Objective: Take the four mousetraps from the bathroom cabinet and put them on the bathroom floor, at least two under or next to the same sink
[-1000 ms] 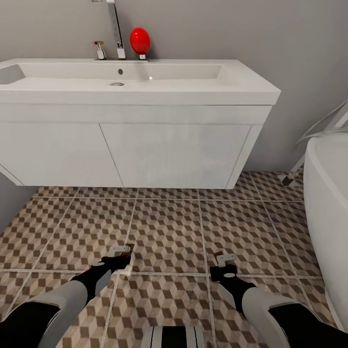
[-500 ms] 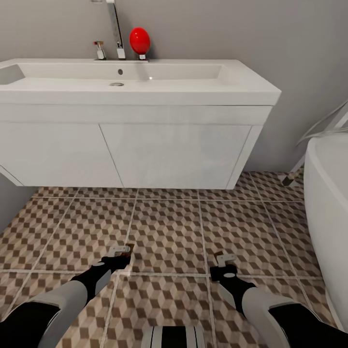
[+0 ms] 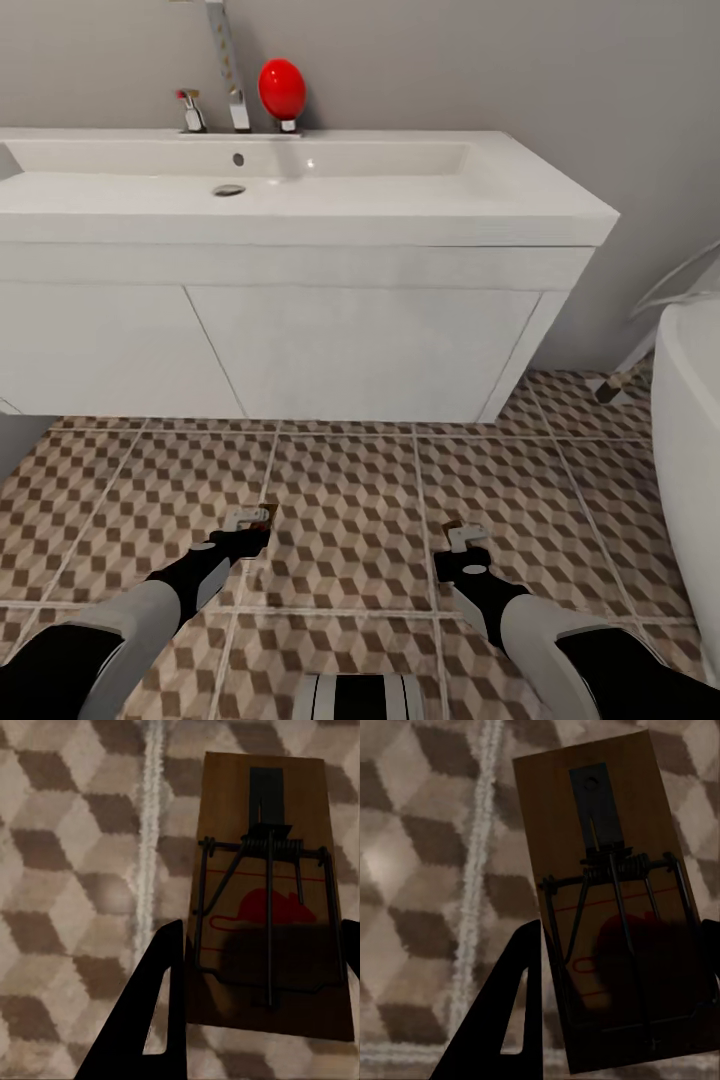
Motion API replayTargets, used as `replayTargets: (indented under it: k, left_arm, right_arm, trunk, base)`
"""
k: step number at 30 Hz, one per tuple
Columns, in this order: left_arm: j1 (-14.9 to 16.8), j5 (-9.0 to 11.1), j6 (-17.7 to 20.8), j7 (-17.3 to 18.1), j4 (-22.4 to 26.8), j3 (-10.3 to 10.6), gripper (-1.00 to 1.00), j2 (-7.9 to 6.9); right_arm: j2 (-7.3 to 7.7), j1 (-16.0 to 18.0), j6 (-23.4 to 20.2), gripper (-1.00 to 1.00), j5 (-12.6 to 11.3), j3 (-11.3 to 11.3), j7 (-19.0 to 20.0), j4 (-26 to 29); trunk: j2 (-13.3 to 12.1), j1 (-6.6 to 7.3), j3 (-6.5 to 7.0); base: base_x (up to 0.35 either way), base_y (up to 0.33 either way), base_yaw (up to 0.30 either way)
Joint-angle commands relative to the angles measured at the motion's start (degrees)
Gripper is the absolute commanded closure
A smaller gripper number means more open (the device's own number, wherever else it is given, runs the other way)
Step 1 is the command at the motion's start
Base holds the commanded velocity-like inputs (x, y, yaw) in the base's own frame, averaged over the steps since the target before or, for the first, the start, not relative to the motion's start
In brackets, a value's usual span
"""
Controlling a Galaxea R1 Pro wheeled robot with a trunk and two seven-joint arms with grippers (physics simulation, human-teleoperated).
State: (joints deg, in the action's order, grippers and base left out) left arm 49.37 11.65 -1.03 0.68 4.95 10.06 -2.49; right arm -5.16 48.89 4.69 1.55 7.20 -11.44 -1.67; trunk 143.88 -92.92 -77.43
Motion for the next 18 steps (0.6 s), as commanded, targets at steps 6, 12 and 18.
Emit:
replayTargets:
  k: [6,12,18]
  left_arm:
    - [0.03,0.48,-0.11,0.02,-0.03,0.49,1.00,-0.05]
    - [0.03,0.41,-0.11,0.03,-0.03,0.49,1.00,0.01]
    - [0.03,0.35,-0.11,0.02,-0.09,0.49,1.00,-0.04]
  right_arm:
    - [-0.03,0.07,0.23,1.00,0.03,0.31,-0.16,-0.18]
    - [-0.03,0.07,0.23,1.00,0.08,0.32,-0.16,-0.18]
    - [-0.03,0.07,0.23,1.00,0.11,0.35,-0.16,-0.18]
  trunk:
    - [0.01,-0.02,-0.04]
    - [0.01,-0.02,-0.04]
    - [0.01,-0.02,-0.04]
  base:
    - [0.192,0.000,0.000]
    - [0.037,0.000,0.000]
    - [0.049,0.000,0.000]
